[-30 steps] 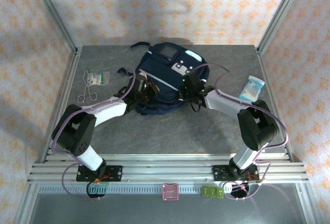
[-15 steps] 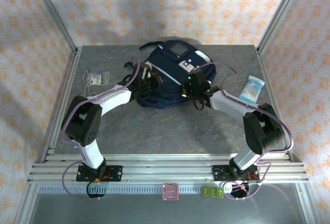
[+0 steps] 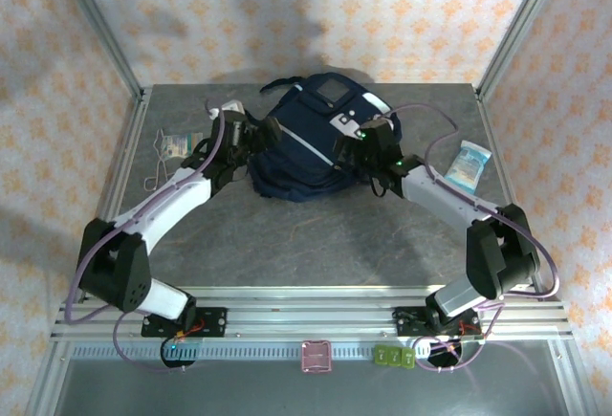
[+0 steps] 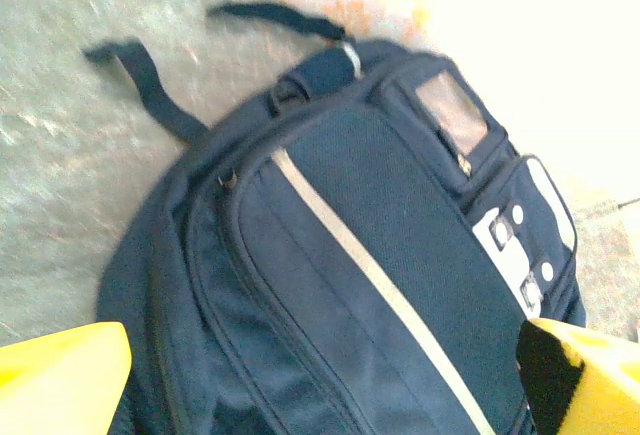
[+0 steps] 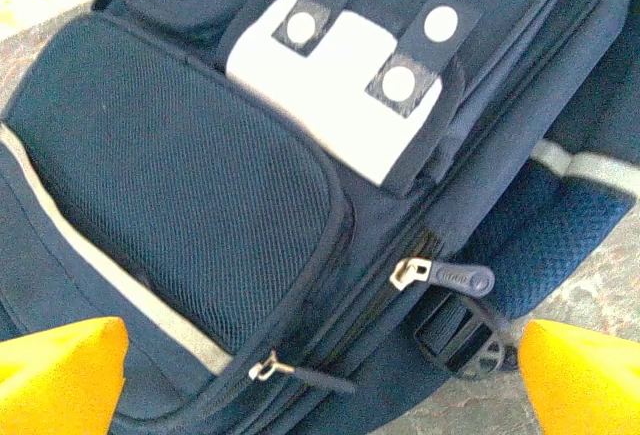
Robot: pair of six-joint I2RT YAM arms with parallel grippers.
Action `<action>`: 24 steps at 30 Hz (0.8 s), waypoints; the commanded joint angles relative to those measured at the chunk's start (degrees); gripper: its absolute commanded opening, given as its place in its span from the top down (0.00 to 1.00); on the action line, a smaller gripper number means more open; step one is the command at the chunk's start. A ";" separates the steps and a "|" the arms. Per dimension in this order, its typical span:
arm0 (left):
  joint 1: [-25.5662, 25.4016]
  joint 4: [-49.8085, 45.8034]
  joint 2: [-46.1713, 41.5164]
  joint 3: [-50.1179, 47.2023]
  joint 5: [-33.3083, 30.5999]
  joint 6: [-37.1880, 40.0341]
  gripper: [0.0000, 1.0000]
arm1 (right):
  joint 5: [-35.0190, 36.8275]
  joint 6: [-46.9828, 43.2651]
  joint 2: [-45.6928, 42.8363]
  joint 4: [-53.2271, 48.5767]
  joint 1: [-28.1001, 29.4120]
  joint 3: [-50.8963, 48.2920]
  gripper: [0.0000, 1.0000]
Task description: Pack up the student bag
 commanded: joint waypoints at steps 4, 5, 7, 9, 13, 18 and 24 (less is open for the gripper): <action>3.78 0.56 -8.01 -4.32 -12.59 11.42 0.01 | 12.96 -1.85 -0.54 -1.67 -4.77 5.18 0.00; 4.20 0.90 -8.90 -5.08 -15.83 12.82 0.00 | 17.94 -1.94 -1.06 -1.40 -5.24 4.99 0.00; 4.97 2.36 -10.35 -7.11 -20.34 16.82 0.01 | 26.42 -4.91 -3.11 2.39 -5.72 2.21 0.00; 5.84 5.84 -12.16 -10.80 -22.51 21.43 0.01 | 33.24 -9.57 -6.27 11.11 -5.74 -3.93 0.00; 8.03 14.92 -15.40 -20.49 -28.16 25.34 0.01 | 44.78 -15.28 -12.70 29.64 -8.10 -18.91 0.00; 9.94 36.53 -15.55 -36.25 -26.17 30.67 0.01 | 42.17 -14.42 -14.93 36.95 -13.89 -29.62 0.00; 10.77 62.17 -3.41 -43.94 -29.21 33.18 0.01 | 38.49 -15.87 -9.35 54.57 -17.38 -39.59 0.00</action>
